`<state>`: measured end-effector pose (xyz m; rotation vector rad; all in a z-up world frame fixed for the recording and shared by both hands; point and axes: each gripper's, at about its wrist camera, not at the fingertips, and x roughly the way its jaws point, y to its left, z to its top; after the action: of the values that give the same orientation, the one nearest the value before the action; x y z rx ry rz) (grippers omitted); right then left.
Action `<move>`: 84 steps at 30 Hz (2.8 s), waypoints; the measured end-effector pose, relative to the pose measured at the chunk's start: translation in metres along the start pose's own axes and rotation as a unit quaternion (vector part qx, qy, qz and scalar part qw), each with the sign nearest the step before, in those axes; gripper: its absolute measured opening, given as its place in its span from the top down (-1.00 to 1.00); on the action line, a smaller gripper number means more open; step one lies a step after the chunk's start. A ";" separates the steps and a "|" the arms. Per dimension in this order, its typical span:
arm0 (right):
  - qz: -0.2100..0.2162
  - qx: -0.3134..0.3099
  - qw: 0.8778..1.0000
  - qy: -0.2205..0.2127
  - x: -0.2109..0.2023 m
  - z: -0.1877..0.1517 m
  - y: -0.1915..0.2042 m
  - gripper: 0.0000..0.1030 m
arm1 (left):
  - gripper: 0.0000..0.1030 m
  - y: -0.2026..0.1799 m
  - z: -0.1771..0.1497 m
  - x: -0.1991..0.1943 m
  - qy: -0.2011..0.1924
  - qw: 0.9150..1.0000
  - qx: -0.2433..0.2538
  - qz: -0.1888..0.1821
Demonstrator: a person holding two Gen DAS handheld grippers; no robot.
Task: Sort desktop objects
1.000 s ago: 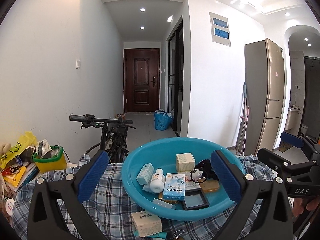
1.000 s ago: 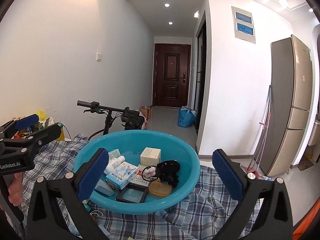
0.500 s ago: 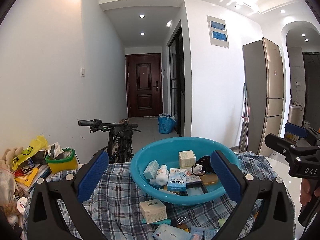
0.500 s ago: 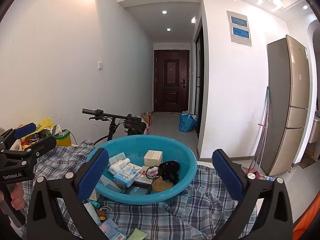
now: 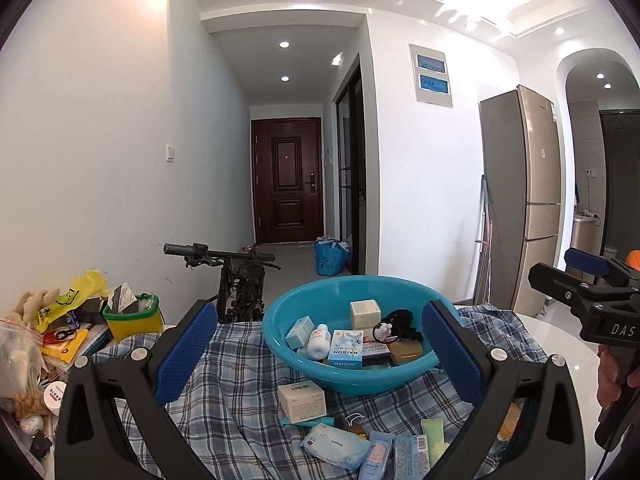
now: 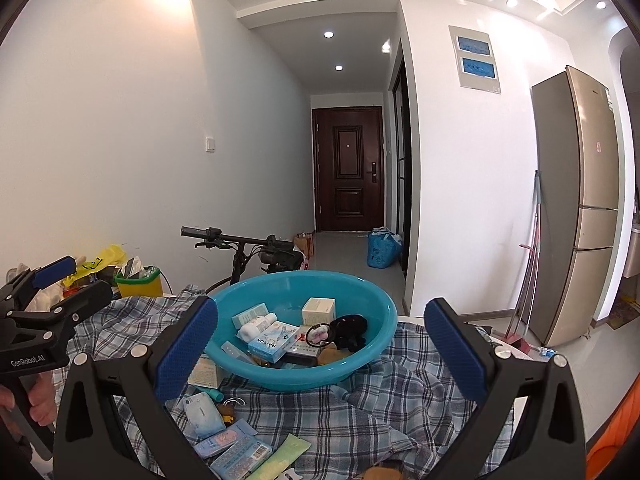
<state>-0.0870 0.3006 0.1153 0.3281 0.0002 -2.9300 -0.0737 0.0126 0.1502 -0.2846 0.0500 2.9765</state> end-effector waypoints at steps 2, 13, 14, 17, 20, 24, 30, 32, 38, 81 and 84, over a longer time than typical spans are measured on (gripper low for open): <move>0.000 0.004 1.000 -0.001 -0.004 -0.001 -0.001 -1.00 | -1.00 0.001 -0.003 -0.005 -0.004 1.000 -0.004 0.006; -0.007 0.020 1.000 0.004 -0.017 -0.022 -0.008 -1.00 | -1.00 0.008 -0.025 -0.027 -0.003 1.000 -0.020 0.013; -0.008 0.017 1.000 0.004 -0.017 -0.025 -0.008 -1.00 | -1.00 0.008 -0.029 -0.028 -0.001 1.000 -0.023 0.013; -0.013 0.012 1.000 0.007 -0.019 -0.035 -0.007 -1.00 | -1.00 0.007 -0.044 -0.033 0.002 1.000 -0.025 0.019; -0.013 0.010 1.000 0.010 -0.021 -0.046 -0.006 -1.00 | -1.00 0.005 -0.059 -0.031 0.017 0.999 -0.027 0.017; -0.013 0.002 1.000 0.007 -0.025 -0.059 -0.003 -1.00 | -1.00 0.009 -0.077 -0.029 0.027 0.999 -0.044 0.018; -0.006 -0.001 1.000 0.006 -0.035 -0.081 0.003 -1.00 | -1.00 0.015 -0.100 -0.034 0.036 0.996 -0.073 0.026; -0.003 -0.001 1.000 0.005 -0.039 -0.089 0.005 -1.00 | -1.00 0.014 -0.106 -0.037 0.033 0.996 -0.074 0.025; -0.002 -0.010 1.000 -0.001 -0.048 -0.108 0.016 -1.00 | -1.00 0.011 -0.118 -0.044 0.027 0.997 -0.061 0.024; -0.027 -0.004 0.999 0.038 -0.044 -0.137 0.010 -1.00 | -1.00 0.007 -0.145 -0.035 0.066 0.996 -0.041 0.045; -0.028 -0.003 0.999 0.038 -0.044 -0.137 0.010 -1.00 | -1.00 0.007 -0.145 -0.035 0.066 0.996 -0.041 0.045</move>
<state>-0.0133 0.3021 -0.0084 0.4461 0.0293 -2.9710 -0.0138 -0.0068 0.0149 -0.5033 -0.0448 3.0485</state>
